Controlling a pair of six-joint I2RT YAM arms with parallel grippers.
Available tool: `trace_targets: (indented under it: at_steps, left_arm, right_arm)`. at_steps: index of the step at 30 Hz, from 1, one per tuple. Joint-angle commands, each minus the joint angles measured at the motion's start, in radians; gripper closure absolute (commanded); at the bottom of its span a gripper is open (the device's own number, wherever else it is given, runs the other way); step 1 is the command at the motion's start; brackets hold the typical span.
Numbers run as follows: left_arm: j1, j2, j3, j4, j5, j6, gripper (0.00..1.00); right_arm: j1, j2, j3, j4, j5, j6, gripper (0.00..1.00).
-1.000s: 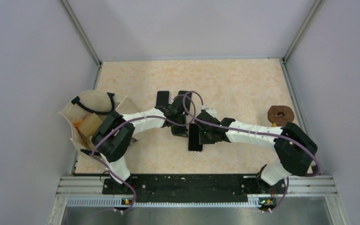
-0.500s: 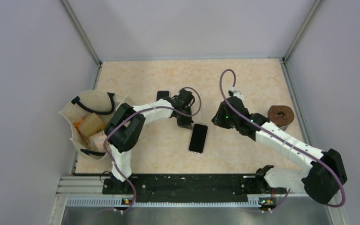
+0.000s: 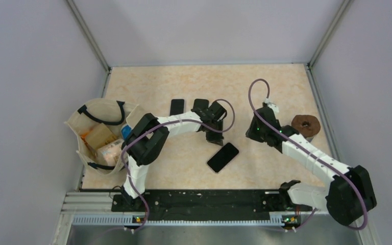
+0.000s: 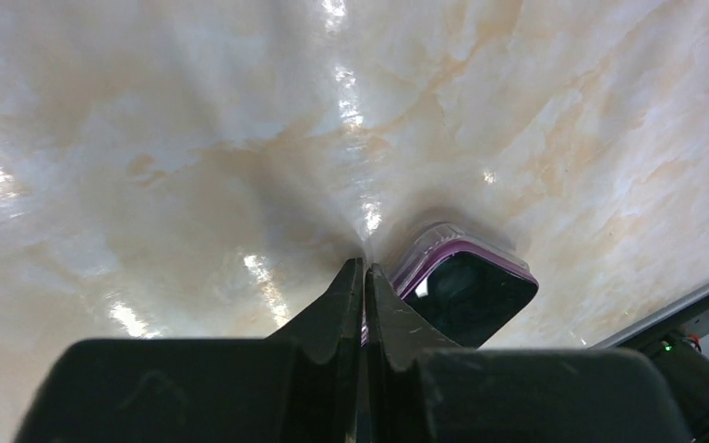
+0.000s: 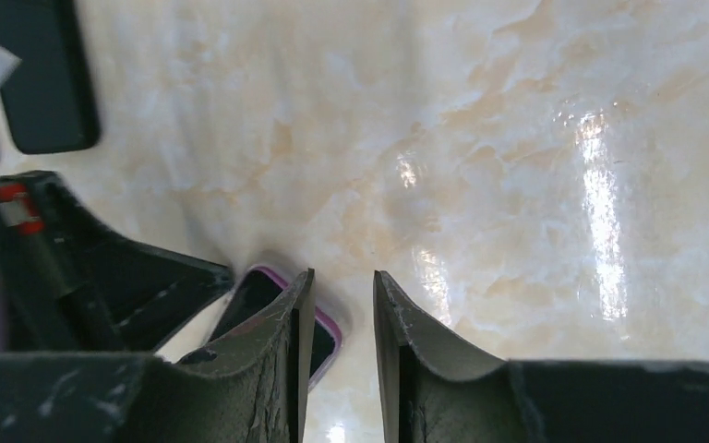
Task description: Put the phone into the phone case
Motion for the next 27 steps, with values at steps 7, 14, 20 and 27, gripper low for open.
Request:
trace_targets:
  at_steps: [7,14,20,27]
  left_arm:
    - [0.038,-0.316,-0.115,-0.054,-0.143,0.003,0.81]
    - [0.013,-0.546,-0.440,-0.004,-0.112,-0.077,0.81]
    - [-0.053,-0.608,-0.551,0.034,-0.075,-0.138,0.81]
    - [-0.133,-0.552,-0.578,0.115,-0.055,-0.199,0.81]
  right_arm:
    - [-0.023,0.259,0.031,0.104,-0.202,-0.113,0.73]
    - [-0.019,0.334,0.020,0.159,-0.271,-0.130,0.73]
    - [0.010,0.365,0.016,0.145,-0.254,-0.126,0.74]
    - [0.052,0.363,-0.017,0.154,-0.240,-0.104,0.75]
